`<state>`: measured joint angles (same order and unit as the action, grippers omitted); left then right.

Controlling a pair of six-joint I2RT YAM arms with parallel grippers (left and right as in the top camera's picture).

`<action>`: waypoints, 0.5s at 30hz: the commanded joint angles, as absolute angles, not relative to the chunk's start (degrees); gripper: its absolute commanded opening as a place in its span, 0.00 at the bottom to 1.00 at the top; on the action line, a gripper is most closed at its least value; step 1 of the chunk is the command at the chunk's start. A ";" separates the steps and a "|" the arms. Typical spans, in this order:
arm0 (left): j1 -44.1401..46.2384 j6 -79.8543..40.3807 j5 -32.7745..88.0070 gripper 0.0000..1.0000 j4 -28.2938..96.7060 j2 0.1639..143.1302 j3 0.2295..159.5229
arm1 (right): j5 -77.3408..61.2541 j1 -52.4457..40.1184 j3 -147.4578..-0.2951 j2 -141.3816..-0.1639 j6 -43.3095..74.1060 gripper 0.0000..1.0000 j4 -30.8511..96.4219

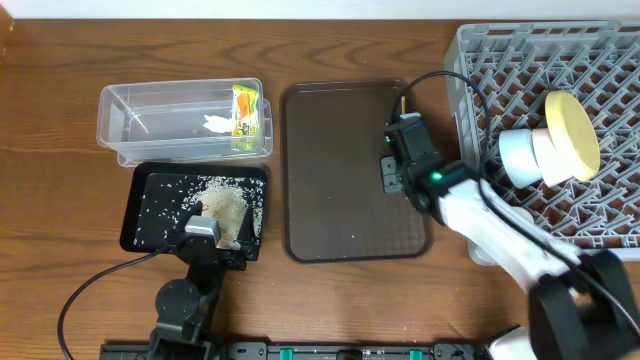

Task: Sort waste into correct bins and load items into the dishwasher rack
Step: 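Reach the right gripper to the second chopstick and grasp it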

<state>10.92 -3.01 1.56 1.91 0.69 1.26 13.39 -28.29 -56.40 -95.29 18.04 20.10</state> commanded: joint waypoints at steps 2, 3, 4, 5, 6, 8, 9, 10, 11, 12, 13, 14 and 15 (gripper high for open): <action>10.57 -3.25 0.86 0.91 4.03 0.62 0.23 | 16.78 -27.20 -56.38 -102.17 22.02 0.43 14.68; 10.57 -3.25 0.86 0.91 4.03 0.62 0.23 | 16.40 -27.16 -56.38 -103.57 22.04 0.39 13.50; 10.57 -3.25 0.86 0.91 4.03 0.62 0.23 | 16.45 -27.16 -56.38 -105.03 22.06 0.38 12.36; 10.57 -3.25 0.89 0.91 4.03 0.62 0.23 | 16.45 -27.16 -56.38 -106.26 22.06 0.35 11.51; 10.57 -3.25 0.86 0.91 4.03 0.62 0.23 | 16.45 -27.16 -56.38 -107.79 22.09 0.32 10.79; 10.57 -3.25 0.89 0.91 4.03 0.62 0.23 | 16.56 -27.18 -56.40 -109.54 22.09 0.31 10.48; 10.57 -3.25 0.89 0.91 4.03 0.62 0.23 | 16.47 -27.16 -56.40 -110.34 22.09 0.29 10.55; 10.57 -3.25 0.86 0.91 4.03 0.62 0.23 | 16.47 -27.16 -56.40 -110.72 22.09 0.25 10.76; 10.57 -3.25 0.86 0.91 4.03 0.62 0.23 | 16.47 -27.16 -56.40 -110.74 22.11 0.18 11.18; 10.57 -3.25 0.86 0.91 4.03 0.62 0.23 | 16.47 -27.16 -56.40 -110.69 22.09 0.16 11.38; 10.57 -3.25 0.89 0.91 4.03 0.62 0.23 | 16.25 -27.18 -56.40 -110.24 22.09 0.16 11.57; 10.57 -3.25 0.86 0.91 4.03 0.62 0.23 | 15.77 -27.18 -56.40 -109.71 21.74 0.25 11.62; 10.57 -3.25 0.86 0.91 4.03 0.62 0.23 | 14.96 -27.18 -56.40 -108.81 20.47 0.38 11.79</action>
